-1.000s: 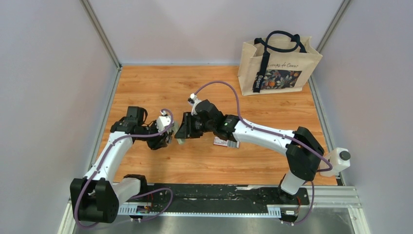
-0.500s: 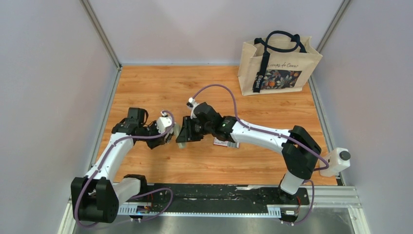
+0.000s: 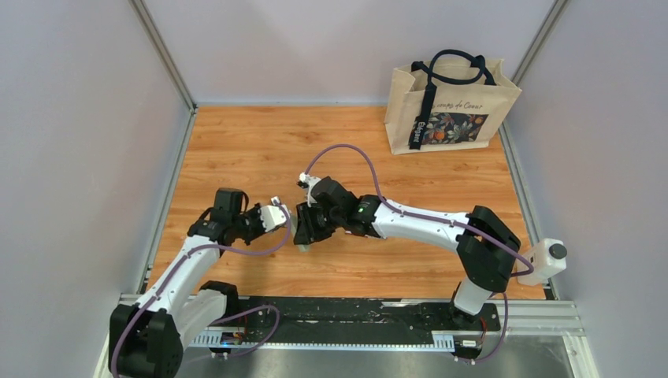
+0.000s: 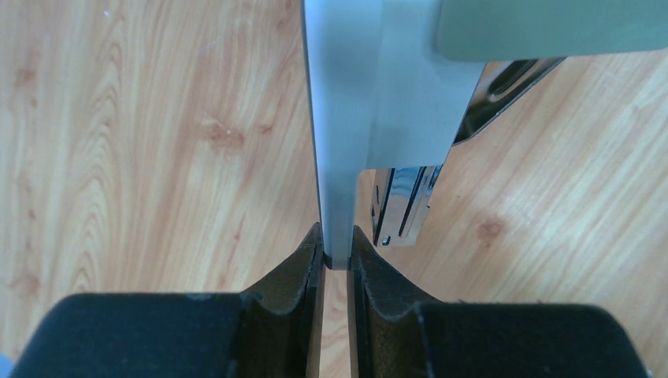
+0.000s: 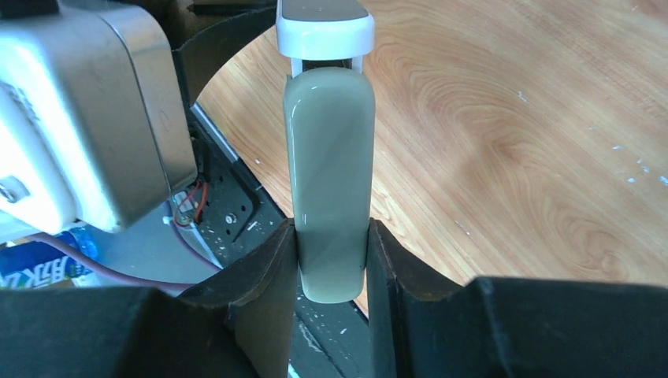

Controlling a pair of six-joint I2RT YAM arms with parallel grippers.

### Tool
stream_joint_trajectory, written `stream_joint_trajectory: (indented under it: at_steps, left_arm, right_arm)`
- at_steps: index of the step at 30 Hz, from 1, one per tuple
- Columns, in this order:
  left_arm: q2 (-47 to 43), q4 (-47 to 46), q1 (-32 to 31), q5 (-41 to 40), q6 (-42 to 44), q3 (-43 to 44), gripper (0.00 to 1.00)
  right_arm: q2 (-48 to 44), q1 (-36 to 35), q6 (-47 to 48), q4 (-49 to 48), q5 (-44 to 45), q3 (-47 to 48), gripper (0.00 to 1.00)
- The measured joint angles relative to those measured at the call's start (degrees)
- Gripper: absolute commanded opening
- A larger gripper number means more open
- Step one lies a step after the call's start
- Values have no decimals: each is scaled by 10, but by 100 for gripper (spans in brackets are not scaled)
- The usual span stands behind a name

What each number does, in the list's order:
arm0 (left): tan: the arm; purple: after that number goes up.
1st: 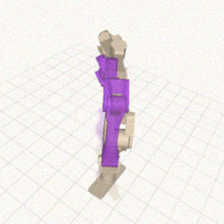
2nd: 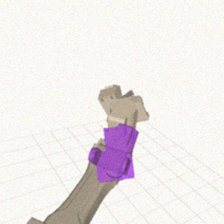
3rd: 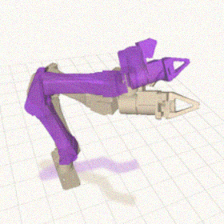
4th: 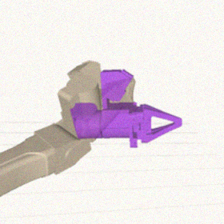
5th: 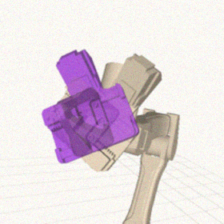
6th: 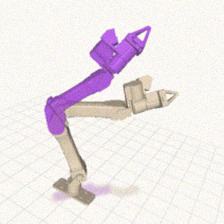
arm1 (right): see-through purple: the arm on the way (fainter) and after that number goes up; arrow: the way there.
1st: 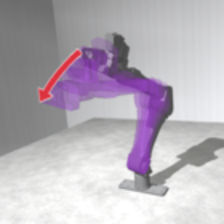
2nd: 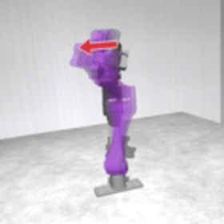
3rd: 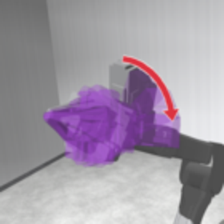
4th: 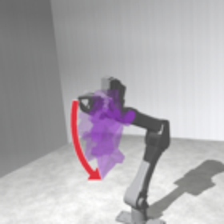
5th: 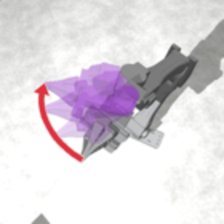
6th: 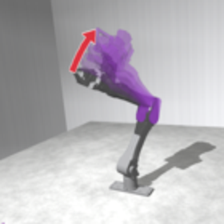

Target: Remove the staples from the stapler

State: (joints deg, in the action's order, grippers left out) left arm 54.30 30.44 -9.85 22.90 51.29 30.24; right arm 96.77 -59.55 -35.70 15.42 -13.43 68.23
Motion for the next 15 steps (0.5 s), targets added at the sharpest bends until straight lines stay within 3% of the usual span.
stream_joint_trajectory:
  at_steps: [11, 15]
  left_arm:
    - [-37, -117, -47, -57, 35, -67, 13]
    - [-35, -129, -50, -67, 41, -70, 17]
  right_arm:
    - [-13, -20, 80, 16, 56, -19, 6]
    - [-13, -22, 91, 12, 71, -23, 6]
